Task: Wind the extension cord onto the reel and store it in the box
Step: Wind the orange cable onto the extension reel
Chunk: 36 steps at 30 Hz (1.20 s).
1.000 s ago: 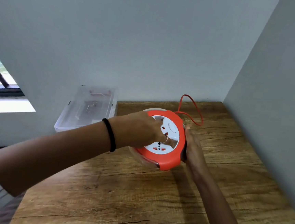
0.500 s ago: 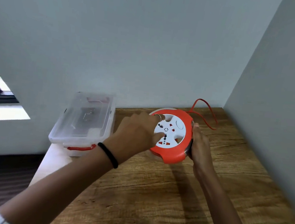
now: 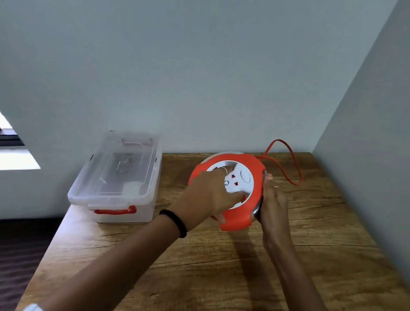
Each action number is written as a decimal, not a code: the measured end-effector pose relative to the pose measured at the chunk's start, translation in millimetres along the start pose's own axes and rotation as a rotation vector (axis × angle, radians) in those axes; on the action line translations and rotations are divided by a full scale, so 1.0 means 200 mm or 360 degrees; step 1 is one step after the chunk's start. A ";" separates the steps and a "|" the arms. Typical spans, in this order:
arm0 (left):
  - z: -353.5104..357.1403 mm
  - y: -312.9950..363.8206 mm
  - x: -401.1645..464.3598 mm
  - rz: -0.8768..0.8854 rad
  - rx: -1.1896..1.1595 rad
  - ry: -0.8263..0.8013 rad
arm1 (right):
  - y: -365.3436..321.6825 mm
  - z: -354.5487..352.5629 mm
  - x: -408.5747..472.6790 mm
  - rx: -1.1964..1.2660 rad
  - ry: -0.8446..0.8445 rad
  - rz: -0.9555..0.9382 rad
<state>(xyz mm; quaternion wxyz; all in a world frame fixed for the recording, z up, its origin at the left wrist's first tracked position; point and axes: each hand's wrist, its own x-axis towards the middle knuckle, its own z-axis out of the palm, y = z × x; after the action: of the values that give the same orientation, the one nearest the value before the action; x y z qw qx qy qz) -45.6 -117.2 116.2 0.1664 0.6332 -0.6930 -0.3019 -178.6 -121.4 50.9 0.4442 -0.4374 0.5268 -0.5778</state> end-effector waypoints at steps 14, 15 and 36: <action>0.06 -0.03 0.04 0.0131 -0.0074 0.0263 | -0.04 0.03 0.04 -0.0405 0.0120 -0.0266; 0.04 -0.03 0.03 0.0196 0.0028 0.0229 | -0.05 0.02 0.05 -0.0378 0.0096 -0.0241; -0.26 -0.17 0.13 0.0855 0.1277 -0.0232 | -0.02 0.06 0.11 -0.0076 -0.0157 0.0067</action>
<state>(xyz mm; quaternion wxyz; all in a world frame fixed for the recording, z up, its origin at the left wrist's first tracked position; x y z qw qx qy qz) 8.1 -154.7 130.9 -0.0677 0.4233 -0.9034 -0.0009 -172.2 -145.3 57.4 0.4713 -0.4646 0.5270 -0.5332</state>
